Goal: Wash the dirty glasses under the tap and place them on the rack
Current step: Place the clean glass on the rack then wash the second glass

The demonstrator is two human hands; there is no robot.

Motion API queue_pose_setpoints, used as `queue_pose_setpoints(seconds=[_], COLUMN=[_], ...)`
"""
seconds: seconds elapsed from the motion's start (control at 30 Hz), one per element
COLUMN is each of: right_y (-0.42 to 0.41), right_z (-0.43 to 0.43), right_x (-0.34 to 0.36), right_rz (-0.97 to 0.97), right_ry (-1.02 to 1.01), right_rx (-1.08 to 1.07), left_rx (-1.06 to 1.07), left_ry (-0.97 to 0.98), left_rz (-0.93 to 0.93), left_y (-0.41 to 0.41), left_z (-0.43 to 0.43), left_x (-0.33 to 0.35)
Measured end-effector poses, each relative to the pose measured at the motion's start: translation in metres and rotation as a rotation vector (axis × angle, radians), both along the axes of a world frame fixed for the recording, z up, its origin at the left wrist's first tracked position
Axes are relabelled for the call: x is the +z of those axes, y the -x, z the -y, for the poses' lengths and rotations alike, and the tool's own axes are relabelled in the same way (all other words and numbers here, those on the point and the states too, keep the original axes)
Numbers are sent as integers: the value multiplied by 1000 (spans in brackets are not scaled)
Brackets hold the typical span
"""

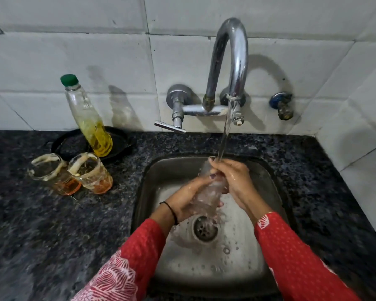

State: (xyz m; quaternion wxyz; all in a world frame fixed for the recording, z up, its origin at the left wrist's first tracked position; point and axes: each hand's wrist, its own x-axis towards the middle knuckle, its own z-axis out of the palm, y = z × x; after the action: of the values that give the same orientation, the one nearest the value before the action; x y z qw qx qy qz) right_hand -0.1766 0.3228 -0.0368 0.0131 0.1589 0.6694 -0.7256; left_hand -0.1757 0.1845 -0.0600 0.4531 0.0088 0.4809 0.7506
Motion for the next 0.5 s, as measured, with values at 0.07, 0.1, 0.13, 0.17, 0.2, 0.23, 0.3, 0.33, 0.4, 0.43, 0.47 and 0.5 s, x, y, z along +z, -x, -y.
queue_pose_setpoints(seconds=[0.07, 0.1, 0.13, 0.17, 0.2, 0.23, 0.3, 0.33, 0.4, 0.43, 0.47, 0.5], right_y=[4, 5, 5, 5, 4, 2, -1, -1, -1, 1, 2, 2], right_z=[4, 7, 8, 7, 7, 5, 1, -1, -4, -4, -4, -3], right_x=[-1, -1, -3, -5, -7, -8, -6, -5, -4, -3, -3, -1], right_rz=[30, 54, 79, 95, 97, 88, 64, 57, 54, 62, 72, 74], right_ry=[-258, -385, -459, -474, -422, -324, -47, 74, 77, -23, -160, -311], right_rx=[28, 46, 52, 52, 46, 30, -16, -26, 9, 47, 94, 137], left_rx=[84, 88, 69, 53, 58, 68, 58, 49, 50, 87, 113, 140], left_ry=[312, 489, 649, 698, 627, 490, 161, 21, -51, 40, 167, 359], left_rz=[-305, -518, -672, -695, -600, -457, -106, 47, 126, 74, -35, -223], left_y=[-2, -2, -3, -3, -3, -3, -6, -9, -13, -15, -18, -19], left_z=[-9, -13, -16, -17, -15, -11, -3, -1, -1, -6, -11, -16], left_x=[2, -2, -6, -10, -12, -11, 1, 5, 10, 7, 8, 5])
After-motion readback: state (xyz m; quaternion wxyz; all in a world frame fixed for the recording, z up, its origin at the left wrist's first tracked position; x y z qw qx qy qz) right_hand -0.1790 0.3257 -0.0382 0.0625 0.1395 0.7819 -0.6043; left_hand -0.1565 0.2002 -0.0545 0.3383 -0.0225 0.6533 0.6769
